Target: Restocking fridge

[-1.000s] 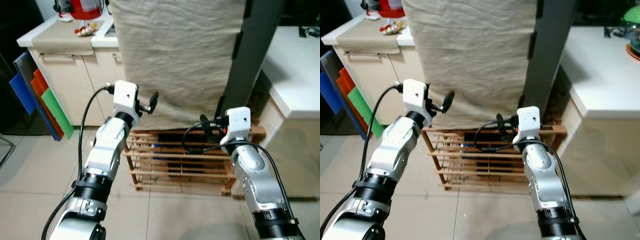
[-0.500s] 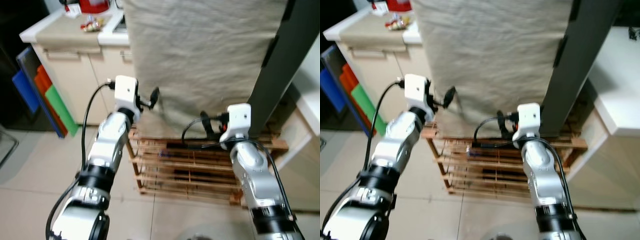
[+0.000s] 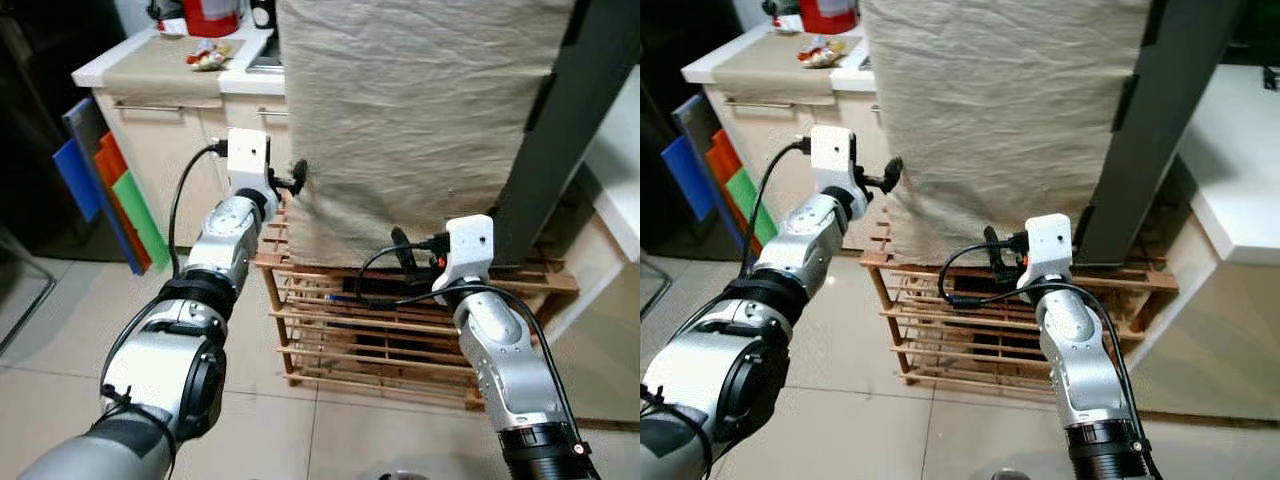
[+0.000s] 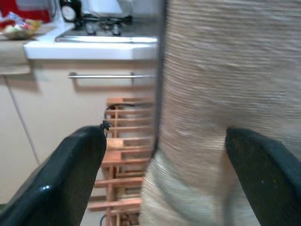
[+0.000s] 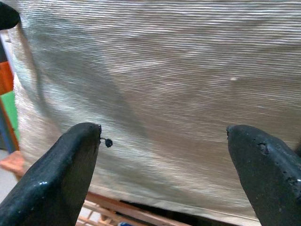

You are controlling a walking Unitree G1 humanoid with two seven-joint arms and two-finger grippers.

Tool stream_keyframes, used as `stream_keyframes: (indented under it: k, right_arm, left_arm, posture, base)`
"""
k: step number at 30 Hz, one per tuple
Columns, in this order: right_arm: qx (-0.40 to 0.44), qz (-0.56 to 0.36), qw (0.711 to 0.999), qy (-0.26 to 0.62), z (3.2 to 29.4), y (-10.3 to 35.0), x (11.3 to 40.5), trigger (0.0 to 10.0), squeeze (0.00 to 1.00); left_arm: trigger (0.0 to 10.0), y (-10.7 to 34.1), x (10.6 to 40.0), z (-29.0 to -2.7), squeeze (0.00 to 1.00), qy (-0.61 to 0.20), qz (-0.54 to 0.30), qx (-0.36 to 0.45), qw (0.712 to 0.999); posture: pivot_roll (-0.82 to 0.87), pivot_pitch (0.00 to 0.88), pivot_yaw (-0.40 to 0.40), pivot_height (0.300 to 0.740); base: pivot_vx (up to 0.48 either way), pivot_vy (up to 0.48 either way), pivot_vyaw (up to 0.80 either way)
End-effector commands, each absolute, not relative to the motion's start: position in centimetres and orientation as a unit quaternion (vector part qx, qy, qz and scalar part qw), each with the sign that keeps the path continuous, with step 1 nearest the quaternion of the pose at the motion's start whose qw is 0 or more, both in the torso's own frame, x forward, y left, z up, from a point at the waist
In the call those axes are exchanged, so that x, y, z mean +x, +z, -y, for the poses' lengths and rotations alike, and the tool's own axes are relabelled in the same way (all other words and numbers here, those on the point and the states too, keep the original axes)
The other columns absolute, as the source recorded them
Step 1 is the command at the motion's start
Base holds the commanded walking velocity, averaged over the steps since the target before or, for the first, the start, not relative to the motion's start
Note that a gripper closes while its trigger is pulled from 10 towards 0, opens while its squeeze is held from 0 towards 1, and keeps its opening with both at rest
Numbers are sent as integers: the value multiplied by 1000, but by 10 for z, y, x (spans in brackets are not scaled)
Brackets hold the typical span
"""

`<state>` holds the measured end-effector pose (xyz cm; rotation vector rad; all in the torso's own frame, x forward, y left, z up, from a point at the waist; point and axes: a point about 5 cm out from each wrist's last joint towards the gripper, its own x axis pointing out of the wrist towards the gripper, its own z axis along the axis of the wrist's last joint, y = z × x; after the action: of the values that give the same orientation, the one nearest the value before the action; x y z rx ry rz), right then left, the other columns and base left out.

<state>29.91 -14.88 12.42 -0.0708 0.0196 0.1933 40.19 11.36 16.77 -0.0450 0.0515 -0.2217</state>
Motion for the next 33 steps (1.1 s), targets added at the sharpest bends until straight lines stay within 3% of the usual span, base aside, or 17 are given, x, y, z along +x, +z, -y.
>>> stream_keyframes:
  k: [1,14,22,26,33]
  right_arm:
    - [-40,-3,995,94,149,128,296,10000,0]
    - [-45,-14,995,89,150,125,277,10000,0]
    - [-40,-16,996,78,156,127,281,10000,0]
    - [-41,-28,994,98,155,124,285,10000,0]
    - [-38,-26,994,98,157,123,289,10000,0]
  left_arm:
    - [10000,186,407,-108,0,-119,5,-4,993]
    - [10000,203,415,-117,0,-86,17,-3,996]
    - [10000,179,401,-126,0,-161,27,-21,986]
    - [10000,167,373,-148,0,-153,64,-74,983]
    - [10000,170,330,-147,0,-195,96,-91,972]
  posture:
    - [-198,0,86,740]
    - [-228,0,114,740]
    - [-188,0,63,740]
    - [-130,0,29,740]
    - [-85,0,11,740]
  base:
    - [0,0,0]
    - [0,0,0]
    - [0,0,0]
    - [0,480,0]
    - [0,480,0]
